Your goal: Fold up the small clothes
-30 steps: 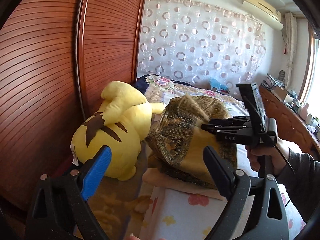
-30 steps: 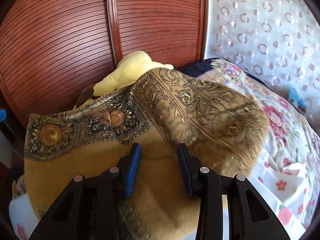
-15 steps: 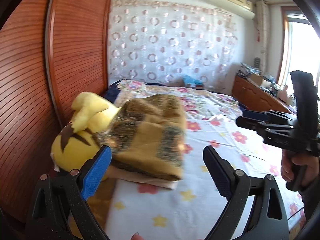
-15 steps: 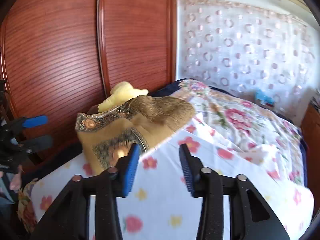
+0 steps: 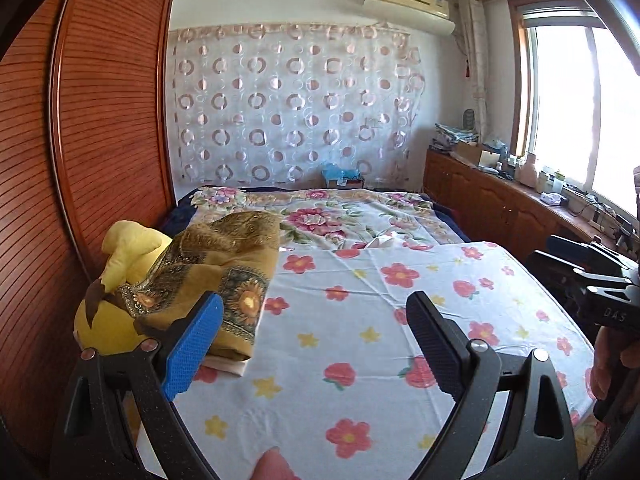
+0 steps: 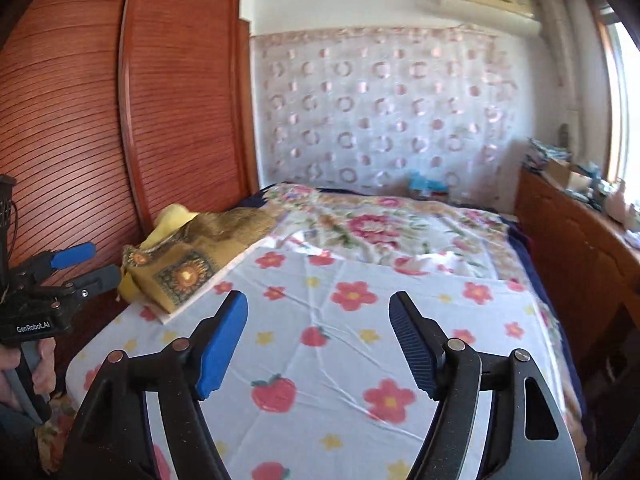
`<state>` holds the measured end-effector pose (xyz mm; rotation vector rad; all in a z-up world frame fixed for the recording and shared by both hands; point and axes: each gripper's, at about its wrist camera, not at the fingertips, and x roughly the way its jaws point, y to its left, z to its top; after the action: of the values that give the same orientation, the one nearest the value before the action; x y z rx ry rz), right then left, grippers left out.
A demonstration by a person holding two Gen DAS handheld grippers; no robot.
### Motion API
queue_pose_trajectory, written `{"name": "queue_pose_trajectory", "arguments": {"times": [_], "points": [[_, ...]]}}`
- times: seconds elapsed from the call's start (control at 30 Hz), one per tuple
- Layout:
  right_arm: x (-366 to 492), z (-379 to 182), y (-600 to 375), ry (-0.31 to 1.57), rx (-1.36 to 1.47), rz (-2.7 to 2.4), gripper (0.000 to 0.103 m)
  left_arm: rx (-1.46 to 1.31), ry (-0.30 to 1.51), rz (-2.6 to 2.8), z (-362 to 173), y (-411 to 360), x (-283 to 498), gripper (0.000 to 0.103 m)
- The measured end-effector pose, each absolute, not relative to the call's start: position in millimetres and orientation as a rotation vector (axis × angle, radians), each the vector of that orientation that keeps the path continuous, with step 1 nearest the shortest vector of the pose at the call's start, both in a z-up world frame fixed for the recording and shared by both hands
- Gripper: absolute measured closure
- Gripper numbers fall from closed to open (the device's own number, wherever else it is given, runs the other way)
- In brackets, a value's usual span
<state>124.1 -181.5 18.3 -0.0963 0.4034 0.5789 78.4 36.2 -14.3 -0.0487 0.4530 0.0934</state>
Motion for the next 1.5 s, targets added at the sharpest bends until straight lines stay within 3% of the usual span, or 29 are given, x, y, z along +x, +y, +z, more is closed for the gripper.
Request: {"name": "queue_pose_trajectory", "arguments": {"times": [0.33,1.5], "points": [[75.8,21.9,-219.9,0.348,-0.020,0.446,0.028,-0.040,0.430,0.030,-0.8,3.1,78.3,0.010],[85.6,4.7,-198.1,0.342,0.006,0.435,0.028,-0.024,0.406,0.030,5.1,-12.0,72.3,0.010]]}}
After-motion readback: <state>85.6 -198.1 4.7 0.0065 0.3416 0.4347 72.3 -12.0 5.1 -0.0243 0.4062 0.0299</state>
